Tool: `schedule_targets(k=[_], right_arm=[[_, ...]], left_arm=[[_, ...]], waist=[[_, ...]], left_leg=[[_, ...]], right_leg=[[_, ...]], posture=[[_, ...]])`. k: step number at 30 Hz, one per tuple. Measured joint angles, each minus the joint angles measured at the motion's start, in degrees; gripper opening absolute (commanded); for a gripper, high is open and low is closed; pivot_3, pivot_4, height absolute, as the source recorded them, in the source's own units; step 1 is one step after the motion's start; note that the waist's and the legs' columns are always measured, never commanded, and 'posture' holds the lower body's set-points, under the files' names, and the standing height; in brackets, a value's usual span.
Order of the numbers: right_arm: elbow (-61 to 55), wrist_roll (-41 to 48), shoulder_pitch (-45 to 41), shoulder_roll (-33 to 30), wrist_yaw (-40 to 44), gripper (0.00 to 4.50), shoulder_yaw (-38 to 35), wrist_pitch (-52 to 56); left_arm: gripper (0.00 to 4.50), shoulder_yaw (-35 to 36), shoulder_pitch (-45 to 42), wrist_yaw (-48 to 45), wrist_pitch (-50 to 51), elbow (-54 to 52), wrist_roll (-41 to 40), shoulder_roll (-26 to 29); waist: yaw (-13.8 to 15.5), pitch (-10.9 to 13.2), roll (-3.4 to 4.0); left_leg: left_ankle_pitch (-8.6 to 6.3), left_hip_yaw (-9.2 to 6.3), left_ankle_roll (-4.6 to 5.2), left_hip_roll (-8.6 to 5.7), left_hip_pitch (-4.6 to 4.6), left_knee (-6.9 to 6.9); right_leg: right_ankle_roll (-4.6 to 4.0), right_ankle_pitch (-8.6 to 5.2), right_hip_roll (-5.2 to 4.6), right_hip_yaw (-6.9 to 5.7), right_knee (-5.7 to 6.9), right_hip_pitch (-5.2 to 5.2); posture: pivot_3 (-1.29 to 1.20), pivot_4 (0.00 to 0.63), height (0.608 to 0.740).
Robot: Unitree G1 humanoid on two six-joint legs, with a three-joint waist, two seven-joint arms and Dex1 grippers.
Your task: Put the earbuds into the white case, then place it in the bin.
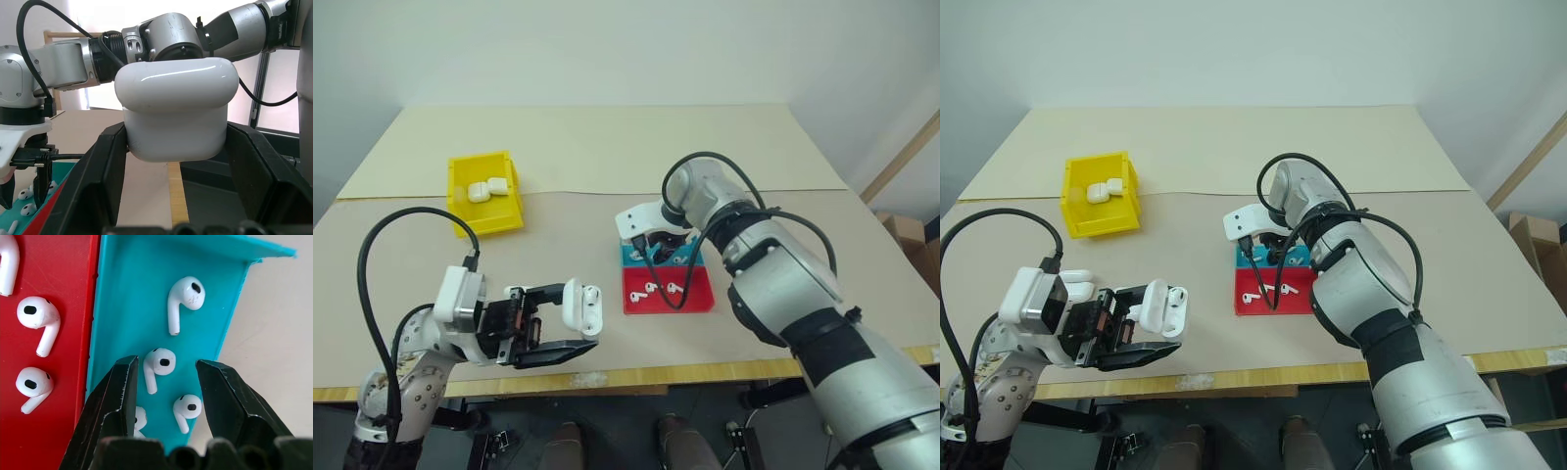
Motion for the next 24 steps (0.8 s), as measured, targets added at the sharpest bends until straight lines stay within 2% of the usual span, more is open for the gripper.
schedule_targets(k=[14, 17, 19, 24], right_arm=[[0.19, -0.86, 0.65, -0.05, -0.82, 2.30, 0.00, 0.35], [0.19, -0.94, 0.67, -0.05, -0.82, 1.76, 0.00, 0.35], [0.19, -1.17, 0.69, -0.06, -0.71, 1.14, 0.00, 0.27], [0.18, -1.38, 0.70, -0.07, -0.63, 1.14, -0.02, 0.20]], left_arm=[[2.77, 1.10, -0.09, -1.75, 0.05, 1.09, -0.57, 0.69], [2.77, 2.86, -0.17, -2.35, 0.15, 1.66, -2.13, 1.55], [2.77, 3.19, -0.45, -2.37, 0.50, 1.66, -2.64, 2.31], [2.77, 1.99, -0.92, -0.64, 1.42, 0.43, -3.01, 1.63]], waist=[[-0.05, 0.00, 0.00], [-0.06, 0.00, 0.00], [-0.05, 0.00, 0.00], [-0.03, 0.00, 0.00]], left_leg=[[0.00, 0.00, 0.00, 0.00, 0.01, 0.00], [0.00, 0.00, 0.00, 0.00, 0.01, 0.00], [0.00, 0.00, 0.00, 0.00, 0.01, 0.00], [0.00, 0.00, 0.00, 0.00, 0.00, 0.00]], right_leg=[[0.00, 0.00, 0.00, 0.00, 0.01, 0.00], [0.00, 0.00, 0.01, 0.00, 0.01, 0.00], [0.00, 0.00, 0.00, 0.00, 0.01, 0.00], [0.00, 0.00, 0.00, 0.00, 0.00, 0.00]], posture=[[0.00, 0.150, 0.740], [0.00, 0.150, 0.740], [0.00, 0.150, 0.740], [0.00, 0.150, 0.740]])
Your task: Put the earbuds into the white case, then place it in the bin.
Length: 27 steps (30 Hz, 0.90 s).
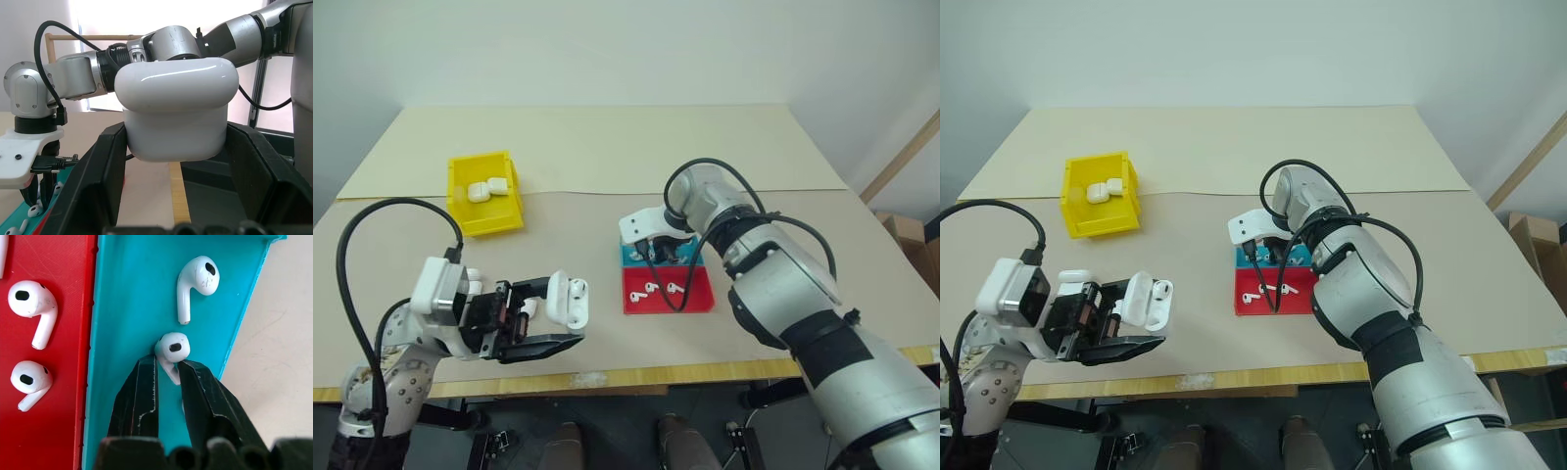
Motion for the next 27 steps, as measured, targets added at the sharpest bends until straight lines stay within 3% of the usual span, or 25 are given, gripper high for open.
schedule_targets(k=[27], right_arm=[[-0.18, -1.97, 0.36, -1.20, -3.40, 1.14, 1.65, -10.74]], left_arm=[[2.77, -1.52, 1.19, -0.20, -0.33, -0.41, 1.04, -0.79]], waist=[[-0.04, 0.00, 0.00]], left_leg=[[0.00, 0.00, 0.00, 0.00, 0.02, 0.00]], right_leg=[[0.00, 0.00, 0.00, 0.01, 0.02, 0.00]], posture=[[0.00, 0.150, 0.740]])
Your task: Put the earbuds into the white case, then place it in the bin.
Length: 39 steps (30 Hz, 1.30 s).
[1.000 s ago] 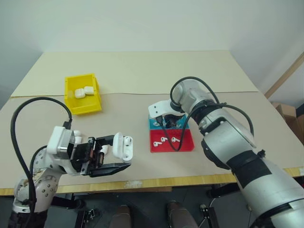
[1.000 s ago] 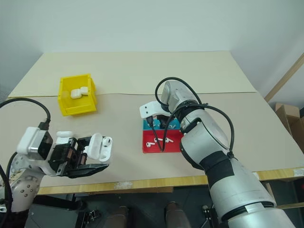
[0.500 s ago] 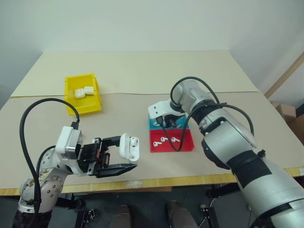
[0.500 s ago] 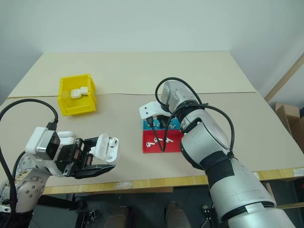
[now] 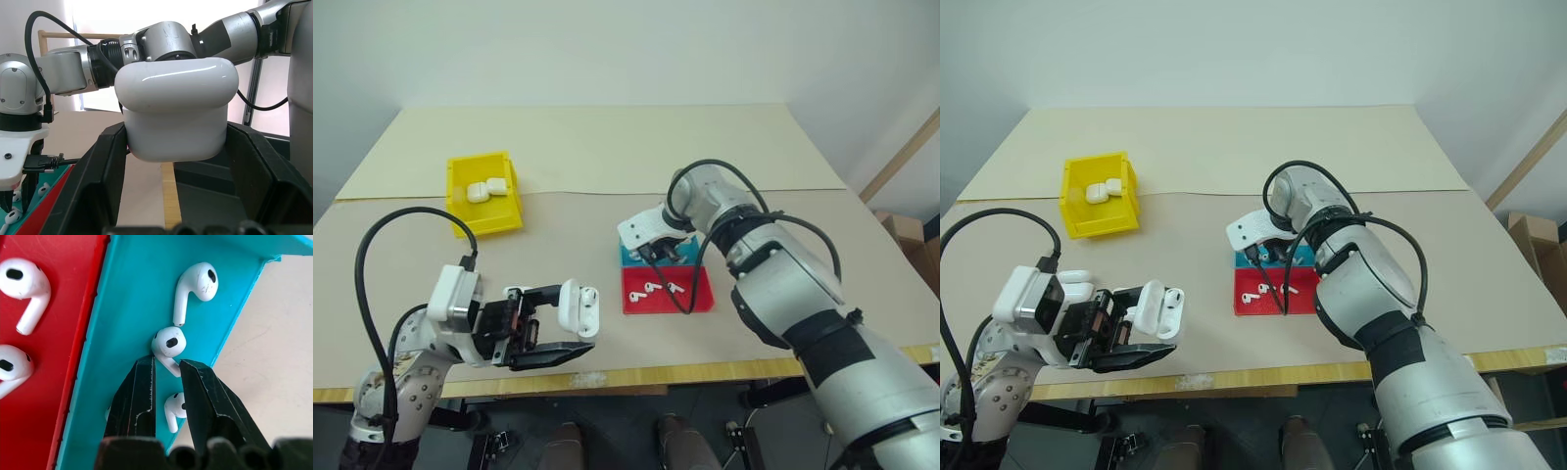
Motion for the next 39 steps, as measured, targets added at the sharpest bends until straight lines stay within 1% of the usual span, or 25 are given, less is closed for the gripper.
schedule_targets(k=[14, 16, 18, 19, 29, 37, 39], right_arm=[[-0.11, -0.34, -0.01, -1.50, -0.80, 1.14, -0.08, -2.93], [-0.19, -0.34, -0.02, -1.63, -0.07, 1.49, -0.08, -3.93], [-0.24, -0.36, -0.02, -1.65, 0.62, 2.00, -0.06, -4.39], [-0.26, -0.35, -0.02, -1.66, 0.77, 2.37, -0.07, -4.43], [-1.21, -0.16, -0.68, -1.99, 1.67, 2.37, -0.59, -7.14], [-2.11, 0.81, -0.73, -1.98, 2.64, 2.37, -0.34, -17.26], [-2.05, 0.36, -0.79, -1.87, 2.51, 2.37, 0.09, -17.97]], left_arm=[[2.77, 0.00, 0.05, -0.14, -0.02, 0.21, 0.25, -0.11], [2.77, 0.00, 0.05, -0.13, -0.02, 0.27, 0.61, -0.25], [2.77, -0.01, 0.05, -0.12, -0.02, 0.28, 0.76, -0.33], [2.77, -0.01, 0.05, -0.12, -0.02, 0.29, 0.77, -0.35], [2.77, -0.01, 0.00, -0.04, -0.01, 0.28, 0.77, -0.37], [2.77, -0.01, -0.10, 0.06, -0.01, 0.28, 0.78, -0.37], [2.77, -0.01, -0.10, 0.13, -0.01, 0.28, 0.78, -0.38]], waist=[[0.01, 0.00, 0.00], [0.00, 0.00, 0.00], [0.01, 0.00, 0.00], [0.02, 0.00, 0.00], [0.01, 0.00, 0.00], [0.02, 0.00, 0.00], [0.03, 0.00, 0.00]], left_leg=[[0.00, 0.00, 0.00, 0.00, 0.01, 0.00], [0.00, 0.00, 0.00, 0.00, 0.01, 0.00], [0.00, 0.00, 0.00, 0.00, 0.00, 0.00], [0.00, 0.00, 0.00, 0.00, 0.00, 0.00], [0.00, 0.00, 0.00, 0.00, 0.01, 0.00], [0.00, 0.00, 0.00, 0.00, 0.01, 0.00], [0.00, 0.00, 0.00, 0.00, 0.02, 0.00]], right_leg=[[0.00, 0.00, 0.00, 0.01, 0.00, 0.00], [0.00, 0.00, 0.00, 0.00, 0.00, 0.00], [0.00, 0.00, 0.00, 0.00, 0.01, 0.00], [0.00, 0.00, 0.00, 0.00, 0.01, 0.00], [0.00, 0.00, 0.00, 0.00, 0.01, 0.00], [0.00, 0.00, 0.00, 0.00, 0.01, 0.00], [0.00, 0.00, -0.01, 0.00, 0.02, 0.00]], posture=[[0.00, 0.150, 0.740], [0.00, 0.150, 0.740], [0.00, 0.150, 0.740], [0.00, 0.150, 0.740], [0.00, 0.150, 0.740], [0.00, 0.150, 0.740], [0.00, 0.150, 0.740]])
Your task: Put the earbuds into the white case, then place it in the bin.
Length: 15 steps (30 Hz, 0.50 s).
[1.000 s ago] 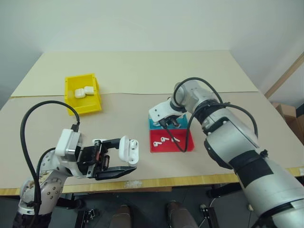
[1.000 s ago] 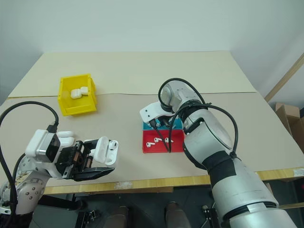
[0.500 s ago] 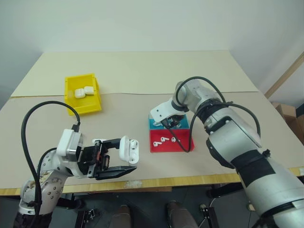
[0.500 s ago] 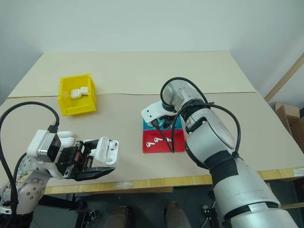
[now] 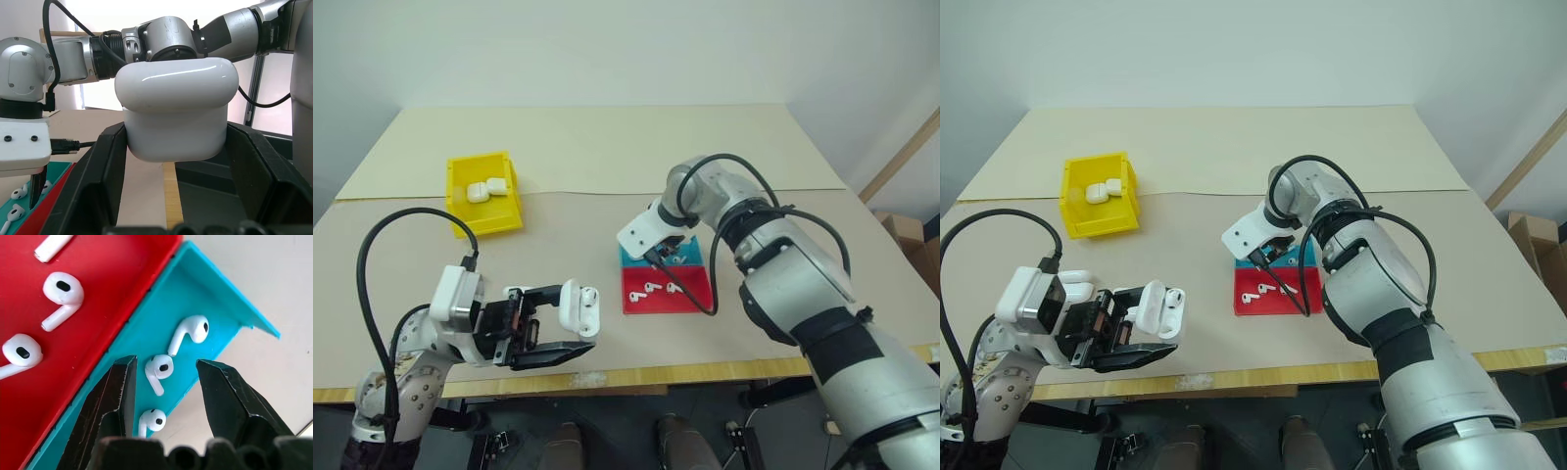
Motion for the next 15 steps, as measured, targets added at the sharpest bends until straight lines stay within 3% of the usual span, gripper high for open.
schedule_targets(k=[15], right_arm=[[1.29, -4.06, -1.16, 0.57, -4.01, 2.37, 3.27, -2.76]], left_arm=[[2.77, 0.47, 0.56, 0.83, 0.19, -0.31, -0.48, 0.12]], waist=[[0.00, 0.00, 0.01]], left_leg=[[0.00, 0.00, 0.00, 0.00, 0.01, 0.00]], right_leg=[[-0.01, -0.01, 0.00, 0.00, 0.02, 0.00]], posture=[[0.00, 0.150, 0.740]])
